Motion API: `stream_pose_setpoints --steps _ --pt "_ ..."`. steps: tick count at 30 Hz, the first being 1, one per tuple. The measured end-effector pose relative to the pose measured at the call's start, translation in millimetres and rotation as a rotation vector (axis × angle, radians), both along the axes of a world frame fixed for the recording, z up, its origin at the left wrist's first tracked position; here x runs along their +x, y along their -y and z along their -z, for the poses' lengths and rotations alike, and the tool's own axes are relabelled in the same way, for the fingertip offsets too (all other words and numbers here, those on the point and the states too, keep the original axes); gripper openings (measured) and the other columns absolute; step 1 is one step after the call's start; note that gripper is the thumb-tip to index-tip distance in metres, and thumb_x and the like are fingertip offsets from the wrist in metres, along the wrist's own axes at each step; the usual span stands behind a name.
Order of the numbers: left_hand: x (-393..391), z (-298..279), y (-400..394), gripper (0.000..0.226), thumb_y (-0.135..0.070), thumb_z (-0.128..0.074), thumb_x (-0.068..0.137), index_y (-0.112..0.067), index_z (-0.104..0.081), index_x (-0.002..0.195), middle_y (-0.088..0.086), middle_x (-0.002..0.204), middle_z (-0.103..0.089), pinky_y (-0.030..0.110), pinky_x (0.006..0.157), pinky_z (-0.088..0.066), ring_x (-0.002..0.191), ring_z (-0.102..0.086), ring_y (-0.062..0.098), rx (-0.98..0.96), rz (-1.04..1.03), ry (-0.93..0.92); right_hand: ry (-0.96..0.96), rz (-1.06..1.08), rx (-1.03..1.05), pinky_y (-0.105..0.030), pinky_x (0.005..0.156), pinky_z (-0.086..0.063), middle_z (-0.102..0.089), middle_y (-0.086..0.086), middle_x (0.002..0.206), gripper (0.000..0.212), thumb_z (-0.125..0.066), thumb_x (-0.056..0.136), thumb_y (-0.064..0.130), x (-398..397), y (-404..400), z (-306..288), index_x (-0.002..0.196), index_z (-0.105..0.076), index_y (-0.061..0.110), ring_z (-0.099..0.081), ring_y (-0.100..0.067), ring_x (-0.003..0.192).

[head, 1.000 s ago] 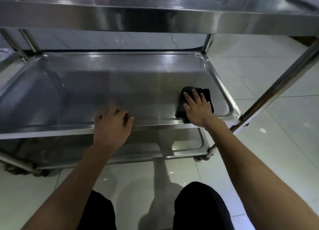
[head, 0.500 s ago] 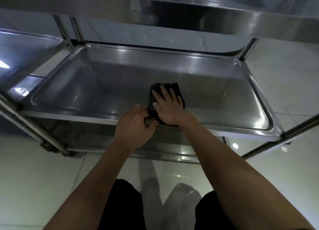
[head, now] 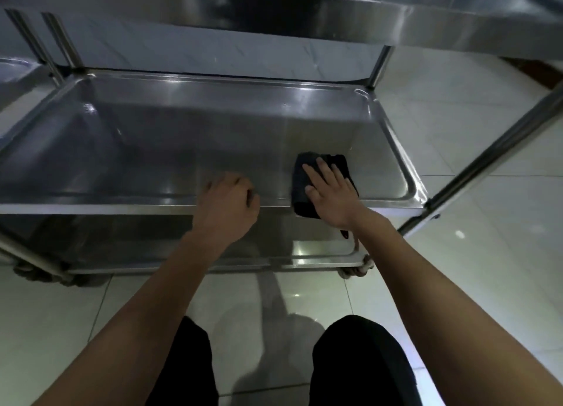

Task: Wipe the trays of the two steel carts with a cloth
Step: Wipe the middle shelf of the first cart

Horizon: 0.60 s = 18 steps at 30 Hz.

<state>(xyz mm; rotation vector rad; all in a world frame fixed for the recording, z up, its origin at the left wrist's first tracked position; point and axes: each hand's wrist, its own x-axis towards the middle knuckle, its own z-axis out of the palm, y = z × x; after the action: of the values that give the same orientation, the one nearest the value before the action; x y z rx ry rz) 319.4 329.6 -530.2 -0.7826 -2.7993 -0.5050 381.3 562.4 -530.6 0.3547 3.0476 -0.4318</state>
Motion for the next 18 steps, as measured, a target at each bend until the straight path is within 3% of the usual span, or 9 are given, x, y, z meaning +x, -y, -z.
stream_pose_setpoints --steps 9,18 --pt "15 -13 -68 0.035 -0.043 -0.049 0.097 -0.021 -0.068 0.115 -0.002 0.121 -0.061 0.045 0.098 -0.044 0.118 -0.053 0.023 -0.057 0.161 0.027 0.029 0.193 0.048 -0.046 0.122 -0.007 0.003 0.002 0.168 0.053 -0.021 0.107 0.040 56 -83 -5 0.158 -0.008 0.035 0.001 -0.024 0.154" --pt "-26 -2 -32 0.040 -0.053 -0.041 0.093 -0.030 -0.062 0.119 -0.001 0.125 -0.060 0.050 0.095 -0.044 0.118 -0.055 0.025 -0.100 0.030 0.025 0.029 0.205 0.038 -0.052 0.123 -0.007 0.003 0.003 0.168 0.056 -0.023 0.105 0.040 21 -97 -5 0.159 -0.008 0.034 0.002 -0.026 0.154"
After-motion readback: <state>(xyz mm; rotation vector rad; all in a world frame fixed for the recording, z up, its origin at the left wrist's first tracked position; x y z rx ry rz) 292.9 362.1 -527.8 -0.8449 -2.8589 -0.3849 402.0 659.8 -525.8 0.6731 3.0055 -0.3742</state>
